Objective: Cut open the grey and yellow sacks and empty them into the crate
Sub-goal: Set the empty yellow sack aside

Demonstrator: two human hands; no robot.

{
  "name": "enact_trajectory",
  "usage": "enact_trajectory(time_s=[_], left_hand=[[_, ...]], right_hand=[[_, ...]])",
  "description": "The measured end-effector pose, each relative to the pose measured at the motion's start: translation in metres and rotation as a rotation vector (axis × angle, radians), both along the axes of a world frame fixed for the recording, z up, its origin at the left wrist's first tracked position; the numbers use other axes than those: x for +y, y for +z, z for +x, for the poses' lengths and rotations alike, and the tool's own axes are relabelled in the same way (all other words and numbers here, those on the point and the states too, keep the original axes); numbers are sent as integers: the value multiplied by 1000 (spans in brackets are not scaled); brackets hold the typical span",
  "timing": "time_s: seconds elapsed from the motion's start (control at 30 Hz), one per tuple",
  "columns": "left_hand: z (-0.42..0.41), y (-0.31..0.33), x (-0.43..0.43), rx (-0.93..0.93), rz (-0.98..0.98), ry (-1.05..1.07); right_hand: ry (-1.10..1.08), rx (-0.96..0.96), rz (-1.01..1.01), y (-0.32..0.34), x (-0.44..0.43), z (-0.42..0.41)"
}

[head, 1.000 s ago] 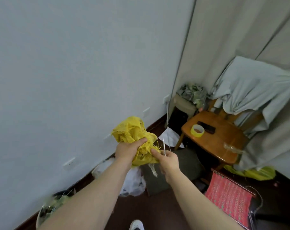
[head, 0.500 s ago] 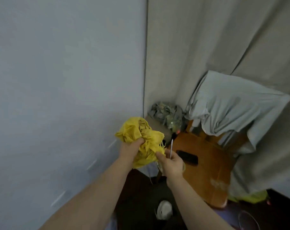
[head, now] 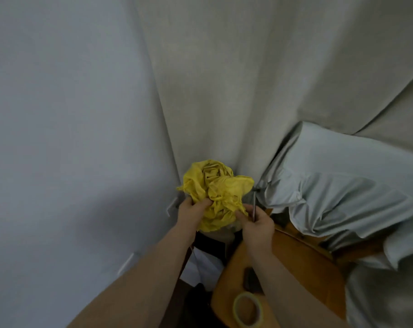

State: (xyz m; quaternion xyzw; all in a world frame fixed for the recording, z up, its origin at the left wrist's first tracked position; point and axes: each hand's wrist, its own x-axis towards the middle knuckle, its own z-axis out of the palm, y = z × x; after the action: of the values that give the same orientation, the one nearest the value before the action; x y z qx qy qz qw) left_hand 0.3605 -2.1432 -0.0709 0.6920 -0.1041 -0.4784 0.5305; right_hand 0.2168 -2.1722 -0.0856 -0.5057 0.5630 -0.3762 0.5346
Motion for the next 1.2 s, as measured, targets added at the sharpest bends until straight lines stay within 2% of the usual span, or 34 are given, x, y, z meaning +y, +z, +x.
enact_trajectory(time_s=[0.13, 0.2, 0.27, 0.33, 0.4, 0.5, 0.63, 0.73, 0.83, 1.03, 1.2], left_hand=[[23, -26, -66, -11, -26, -90], [36, -43, -97, -87, -19, -118], [52, -63, -124, -340, 47, -180], [64, -79, -140, -638, 153, -230], [69, -93, -149, -778, 183, -270], [71, -117, -163, -835, 131, -338], [78, -153, -183, -859, 119, -647], [91, -169, -195, -768, 254, -859], [99, -160, -200, -637, 299, -811], [99, -110, -167, -708, 303, -765], [82, -49, -123, -762, 361, -778]], right_hand=[[-51, 85, -60, -21, -61, 21], [-57, 164, -96, -35, -92, 33], [-16, 266, -116, -53, -121, 46], [127, 503, -133, -74, -141, 57], [313, 731, -129, -95, -150, 63], [440, 802, -98, -121, -152, 71], [483, 920, 9, -149, -171, 84], [551, 912, 100, -158, -192, 89], [541, 844, 71, -150, -199, 89], [273, 738, 135, -107, -166, 66], [317, 648, 45, -59, -137, 56]])
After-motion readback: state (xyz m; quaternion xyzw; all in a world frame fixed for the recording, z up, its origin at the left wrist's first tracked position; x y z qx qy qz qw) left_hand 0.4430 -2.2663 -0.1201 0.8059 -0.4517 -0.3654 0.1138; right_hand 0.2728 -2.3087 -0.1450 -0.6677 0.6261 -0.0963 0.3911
